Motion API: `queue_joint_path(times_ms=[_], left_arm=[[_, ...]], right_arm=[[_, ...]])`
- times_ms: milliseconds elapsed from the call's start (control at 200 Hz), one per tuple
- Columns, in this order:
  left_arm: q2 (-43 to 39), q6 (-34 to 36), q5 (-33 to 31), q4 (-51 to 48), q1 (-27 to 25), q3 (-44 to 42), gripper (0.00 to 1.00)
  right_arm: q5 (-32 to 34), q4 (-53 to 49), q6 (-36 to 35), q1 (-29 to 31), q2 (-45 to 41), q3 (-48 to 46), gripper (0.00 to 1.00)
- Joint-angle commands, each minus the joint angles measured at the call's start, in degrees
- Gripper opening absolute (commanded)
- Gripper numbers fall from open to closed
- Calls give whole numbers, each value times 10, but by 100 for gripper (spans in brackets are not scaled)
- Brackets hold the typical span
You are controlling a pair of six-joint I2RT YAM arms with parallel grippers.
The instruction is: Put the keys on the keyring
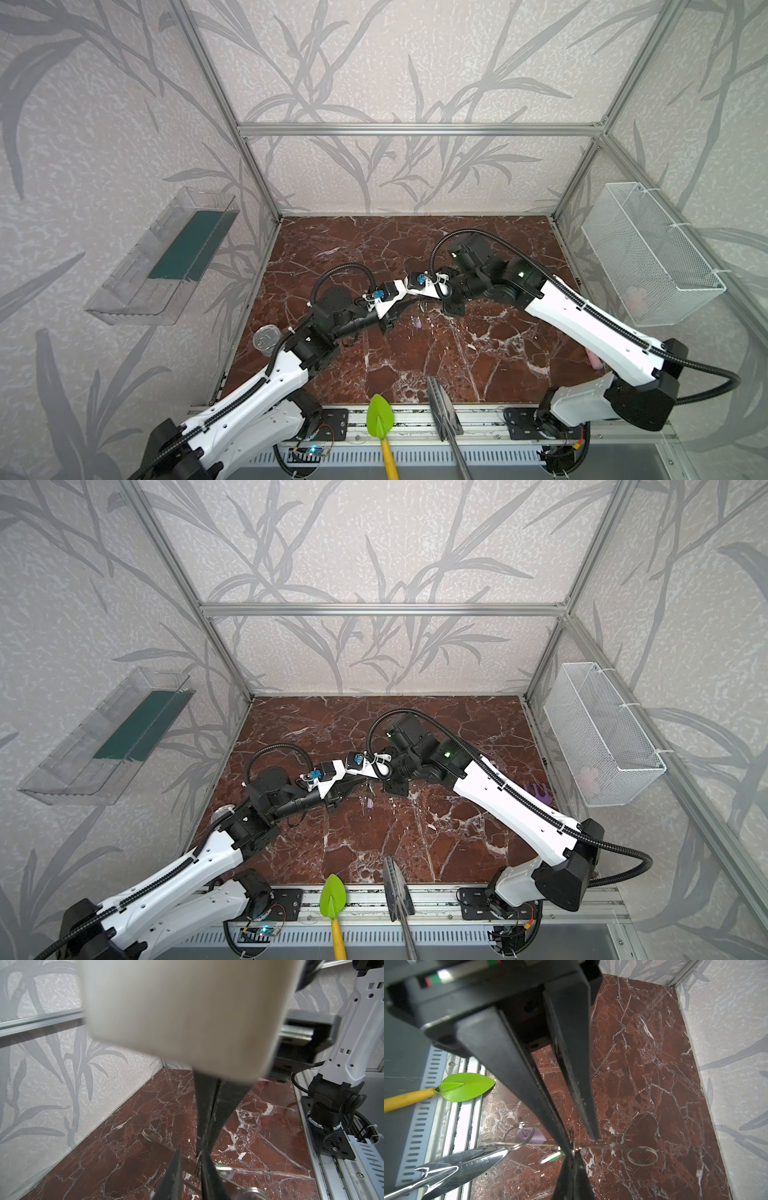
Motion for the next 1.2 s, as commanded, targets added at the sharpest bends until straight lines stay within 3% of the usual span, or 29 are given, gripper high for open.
queue_joint_path(times_ms=[0,730,935,1195], left_arm=[[-1,12,7,-3,-4,20,18],[5,17,7,-28,-6,27,10],[14,18,11,-36,-6,34,0],[19,19,13,-40,-6,36,0]], right_arm=[[-14,0,-6,4,-9,13,0],[-21,16,-8,5,-26,3,0],[-24,29,-3,5,-34,-5,0],[-19,61,13,5,-57,-32,0]])
